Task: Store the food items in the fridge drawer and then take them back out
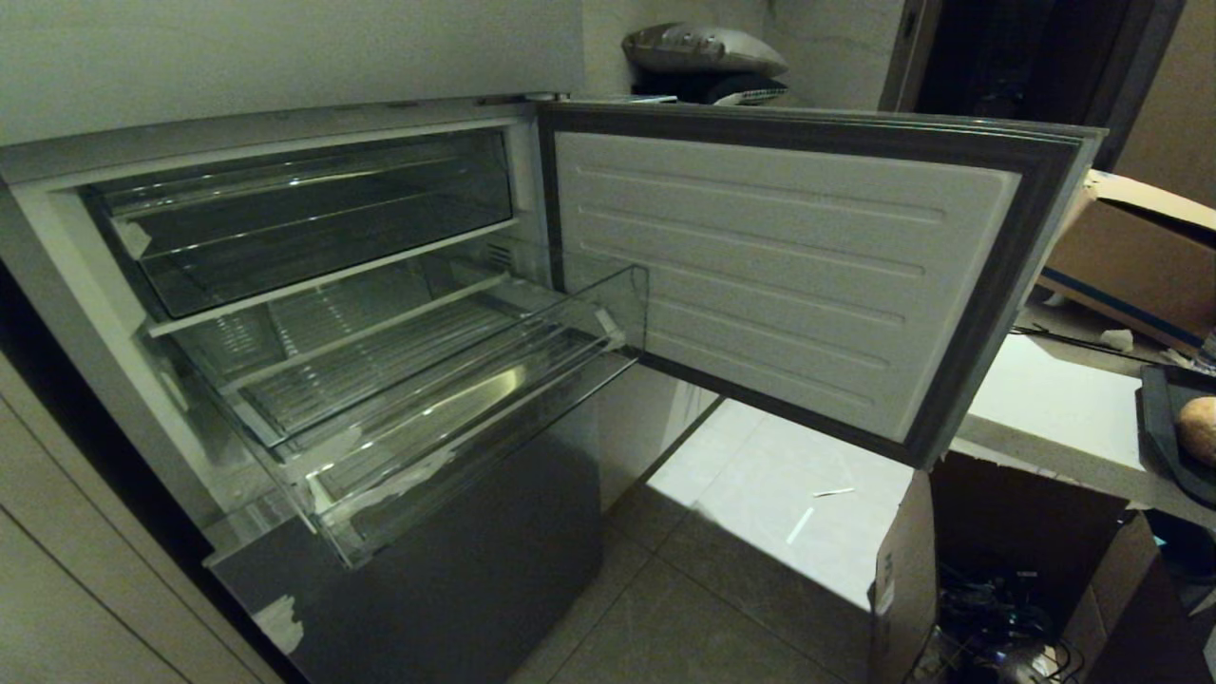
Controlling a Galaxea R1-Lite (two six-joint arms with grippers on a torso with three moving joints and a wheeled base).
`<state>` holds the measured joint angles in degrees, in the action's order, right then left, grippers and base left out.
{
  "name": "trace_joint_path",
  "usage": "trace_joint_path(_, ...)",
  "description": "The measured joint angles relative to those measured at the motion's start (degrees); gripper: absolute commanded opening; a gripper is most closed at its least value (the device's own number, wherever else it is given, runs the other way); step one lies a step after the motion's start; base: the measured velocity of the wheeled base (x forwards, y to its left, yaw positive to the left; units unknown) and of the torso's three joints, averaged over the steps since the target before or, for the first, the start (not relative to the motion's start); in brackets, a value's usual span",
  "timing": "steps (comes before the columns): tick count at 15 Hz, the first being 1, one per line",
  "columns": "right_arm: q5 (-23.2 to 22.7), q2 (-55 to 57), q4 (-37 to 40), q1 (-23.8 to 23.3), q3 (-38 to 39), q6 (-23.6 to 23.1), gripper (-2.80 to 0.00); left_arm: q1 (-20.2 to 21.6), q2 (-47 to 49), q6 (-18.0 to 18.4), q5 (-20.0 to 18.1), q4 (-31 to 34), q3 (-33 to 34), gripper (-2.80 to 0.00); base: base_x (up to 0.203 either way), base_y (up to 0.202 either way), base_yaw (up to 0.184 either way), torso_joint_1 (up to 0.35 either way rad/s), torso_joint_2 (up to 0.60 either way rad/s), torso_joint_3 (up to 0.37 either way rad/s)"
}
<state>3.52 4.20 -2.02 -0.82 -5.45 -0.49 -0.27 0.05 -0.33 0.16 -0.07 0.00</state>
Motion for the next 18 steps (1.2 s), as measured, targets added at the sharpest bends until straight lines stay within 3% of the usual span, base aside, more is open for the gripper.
trace_joint_path(6, 1.01, 25.93, 0.51, -8.4, -16.59, 6.17, -2.8, 0.0, 0.0, 0.0, 0.0, 0.0, 0.0, -2.8, 0.0, 0.0, 0.0, 0.0, 0.0, 0.0)
trace_joint_path(12, -2.6, 57.23, -17.73, -27.93, -25.43, 8.18, -2.8, 0.0, 0.0, -0.02, -0.02, 0.0, 0.0, -2.8, 0.0, 0.0, 0.0, 0.0, 0.0, 0.0)
trace_joint_path(13, -2.92, 61.27, -20.28, -30.11, -26.39, 8.34, 0.0, 0.0, 0.0, 0.0, 0.0, 0.0, 0.0, -2.8, 0.0, 0.0, 0.0, 0.0, 0.0, 0.0)
trace_joint_path(18, -4.78, 75.68, -27.19, -34.43, -32.09, 8.76, 0.0, 0.0, 0.0, 0.0, 0.0, 0.0, 0.0, -2.8, 0.0, 0.0, 0.0, 0.0, 0.0, 0.0)
